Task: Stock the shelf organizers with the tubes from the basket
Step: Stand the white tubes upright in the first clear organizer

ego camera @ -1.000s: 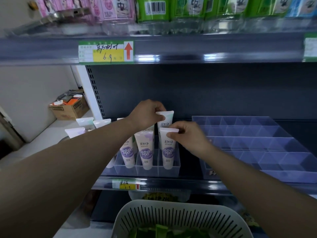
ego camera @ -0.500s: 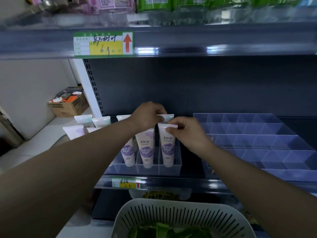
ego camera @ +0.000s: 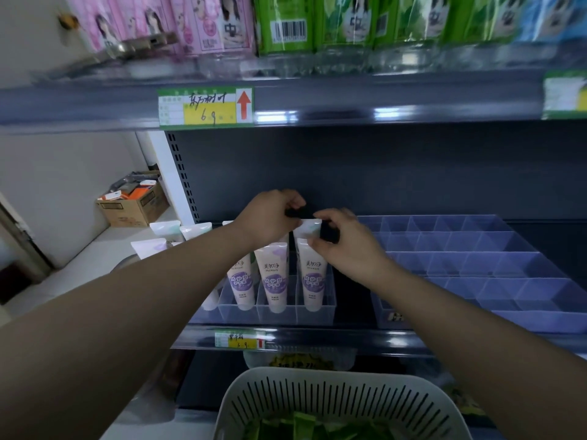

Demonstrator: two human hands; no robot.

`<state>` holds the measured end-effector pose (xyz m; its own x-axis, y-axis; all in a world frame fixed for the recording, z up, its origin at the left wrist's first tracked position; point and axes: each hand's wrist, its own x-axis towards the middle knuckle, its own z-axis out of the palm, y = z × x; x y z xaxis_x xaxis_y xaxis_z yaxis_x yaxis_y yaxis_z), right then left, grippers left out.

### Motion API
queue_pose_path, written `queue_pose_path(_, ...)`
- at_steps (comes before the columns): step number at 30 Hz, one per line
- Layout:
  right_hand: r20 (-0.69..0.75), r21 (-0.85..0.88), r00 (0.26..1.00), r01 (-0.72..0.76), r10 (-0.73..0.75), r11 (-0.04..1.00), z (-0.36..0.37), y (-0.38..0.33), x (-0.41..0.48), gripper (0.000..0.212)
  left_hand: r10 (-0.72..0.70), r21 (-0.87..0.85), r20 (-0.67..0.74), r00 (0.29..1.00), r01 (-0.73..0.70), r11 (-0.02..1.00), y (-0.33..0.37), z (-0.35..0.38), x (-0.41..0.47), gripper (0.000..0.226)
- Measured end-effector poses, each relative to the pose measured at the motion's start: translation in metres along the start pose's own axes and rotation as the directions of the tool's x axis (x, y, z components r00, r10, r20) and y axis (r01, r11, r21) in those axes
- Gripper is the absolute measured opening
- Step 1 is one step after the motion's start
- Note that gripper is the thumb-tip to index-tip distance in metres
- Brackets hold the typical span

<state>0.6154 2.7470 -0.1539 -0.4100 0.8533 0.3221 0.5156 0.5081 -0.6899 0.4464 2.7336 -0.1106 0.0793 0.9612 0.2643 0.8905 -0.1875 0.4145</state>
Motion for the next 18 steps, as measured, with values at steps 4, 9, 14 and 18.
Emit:
queue_pose_path(4, 0.006, -0.218, 0.999, 0.051, -0.051, 0.975, -0.011, -0.007, -0.005, 0.059, 0.043, 0.128, -0.042, 0.998, -0.037, 0.991, 0.007, -0.008, -0.011, 0.047)
queue_pose_path(9, 0.001, -0.381, 0.998, 0.061, -0.066, 0.923, -0.023, -0.02, -0.019, 0.065, 0.071, 0.282, -0.05, 0.996, -0.054, 0.958, 0.026, -0.016, -0.029, 0.059)
queue_pose_path(14, 0.02, -0.472, 0.997, 0.07, -0.069, 0.879, -0.034, -0.029, -0.043, 0.072, 0.081, 0.426, -0.057, 0.995, -0.049, 0.903, 0.039, -0.016, -0.058, 0.068)
queue_pose_path(18, 0.043, -0.536, 0.996, 0.084, -0.073, 0.84, -0.041, -0.029, -0.068, 0.076, 0.052, 0.467, -0.065, 0.997, -0.015, 0.884, 0.05, -0.006, -0.09, 0.076)
